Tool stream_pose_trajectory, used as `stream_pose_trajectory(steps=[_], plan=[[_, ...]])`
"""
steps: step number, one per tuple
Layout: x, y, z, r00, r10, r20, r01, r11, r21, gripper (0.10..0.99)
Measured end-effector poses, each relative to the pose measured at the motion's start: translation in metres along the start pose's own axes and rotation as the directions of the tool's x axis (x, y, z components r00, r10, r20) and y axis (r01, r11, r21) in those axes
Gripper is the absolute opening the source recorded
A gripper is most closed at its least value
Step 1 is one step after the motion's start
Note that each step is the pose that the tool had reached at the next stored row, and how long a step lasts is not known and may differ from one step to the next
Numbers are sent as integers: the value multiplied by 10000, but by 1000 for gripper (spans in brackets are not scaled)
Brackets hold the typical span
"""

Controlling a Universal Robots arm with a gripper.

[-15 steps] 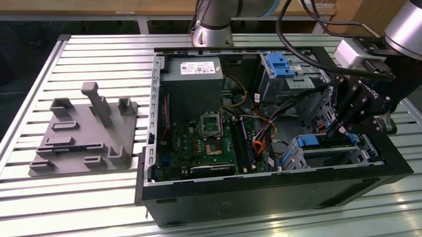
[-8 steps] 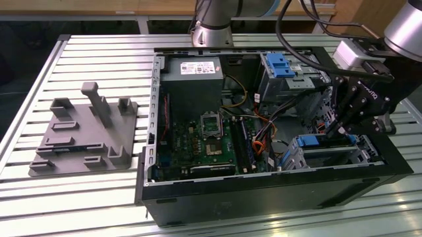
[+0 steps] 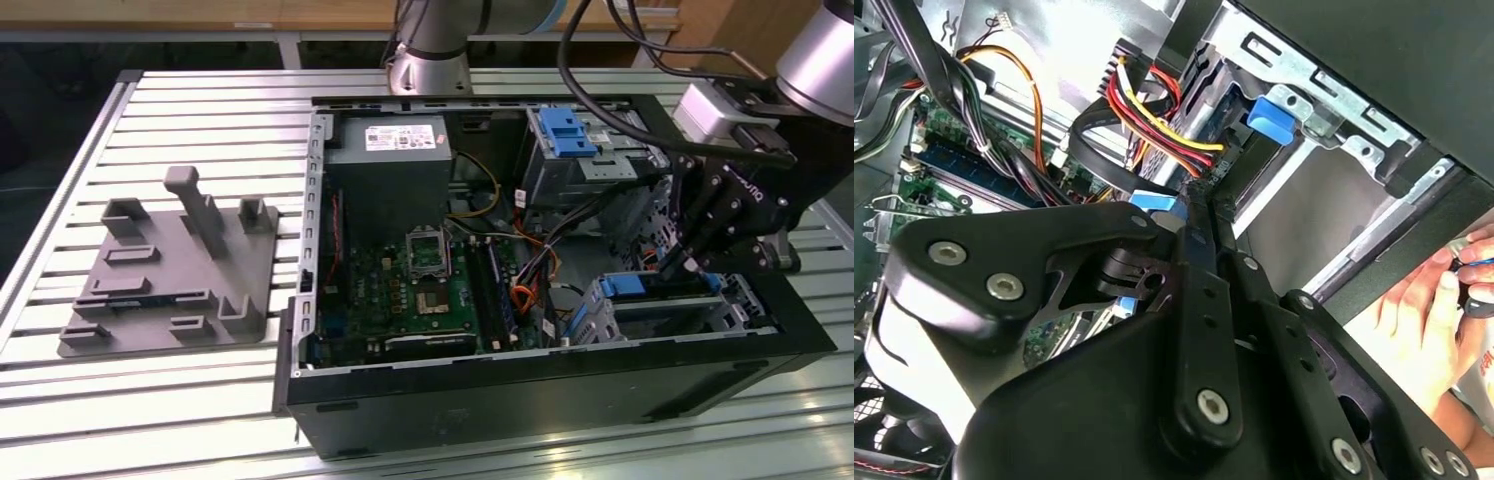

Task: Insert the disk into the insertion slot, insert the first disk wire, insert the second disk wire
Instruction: 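Insert the second disk wire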

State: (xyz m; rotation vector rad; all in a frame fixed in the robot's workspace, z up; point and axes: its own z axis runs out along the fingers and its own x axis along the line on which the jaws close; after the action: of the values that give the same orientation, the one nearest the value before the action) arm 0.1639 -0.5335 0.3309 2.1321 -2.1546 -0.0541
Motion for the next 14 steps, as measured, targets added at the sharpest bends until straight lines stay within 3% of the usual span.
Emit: stream_pose_trajectory(steps=[6, 14], plan=[[9, 0, -2, 10000, 0, 3, 0, 10000, 0, 141], [12, 7, -60, 10000, 0, 4, 0, 10000, -1, 141]])
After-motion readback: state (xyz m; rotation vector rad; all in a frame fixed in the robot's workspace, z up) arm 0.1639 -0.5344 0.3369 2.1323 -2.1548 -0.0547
